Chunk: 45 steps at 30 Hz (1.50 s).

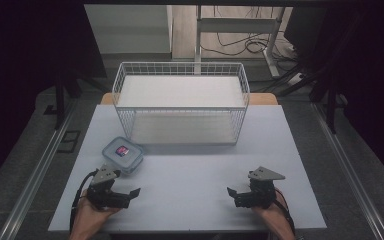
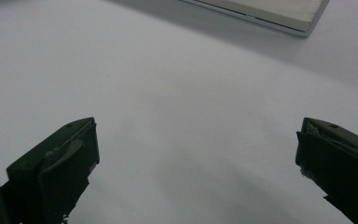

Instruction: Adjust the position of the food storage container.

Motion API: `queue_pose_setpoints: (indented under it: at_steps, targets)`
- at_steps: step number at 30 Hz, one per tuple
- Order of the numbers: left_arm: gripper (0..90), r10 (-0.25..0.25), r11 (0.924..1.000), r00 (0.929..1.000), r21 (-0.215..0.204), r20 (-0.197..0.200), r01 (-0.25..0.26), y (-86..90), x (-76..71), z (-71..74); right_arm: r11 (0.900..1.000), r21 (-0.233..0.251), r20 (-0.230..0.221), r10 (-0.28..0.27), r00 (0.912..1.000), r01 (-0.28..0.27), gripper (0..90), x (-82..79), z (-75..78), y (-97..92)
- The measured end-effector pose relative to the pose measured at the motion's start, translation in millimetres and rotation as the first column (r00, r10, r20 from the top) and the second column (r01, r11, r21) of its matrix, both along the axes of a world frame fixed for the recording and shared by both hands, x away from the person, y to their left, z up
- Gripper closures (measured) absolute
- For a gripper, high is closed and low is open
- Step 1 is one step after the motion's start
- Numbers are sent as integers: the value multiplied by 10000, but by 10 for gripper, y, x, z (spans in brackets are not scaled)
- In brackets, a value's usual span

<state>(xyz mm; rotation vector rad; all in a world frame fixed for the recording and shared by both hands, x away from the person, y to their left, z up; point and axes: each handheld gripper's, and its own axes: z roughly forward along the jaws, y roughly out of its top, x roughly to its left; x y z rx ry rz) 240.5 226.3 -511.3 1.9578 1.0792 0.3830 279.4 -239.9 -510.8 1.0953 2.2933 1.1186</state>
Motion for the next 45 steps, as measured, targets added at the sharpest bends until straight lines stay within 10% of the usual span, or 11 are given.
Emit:
queue_pose_setpoints:
  at_steps: [28, 45]
  targets:
    - [877, 1694, 9850, 9854, 309, 155, -1698, 502, 900, 304, 9997, -63, -213, -233, 9995, 232, 0, 12, -13, -2]
    - [900, 3249, 9434, 9457, 732, -94, -3234, 911, 1198, 72, 9994, -332, -472, -9, 9989, -6, 0, 16, -47, 32]
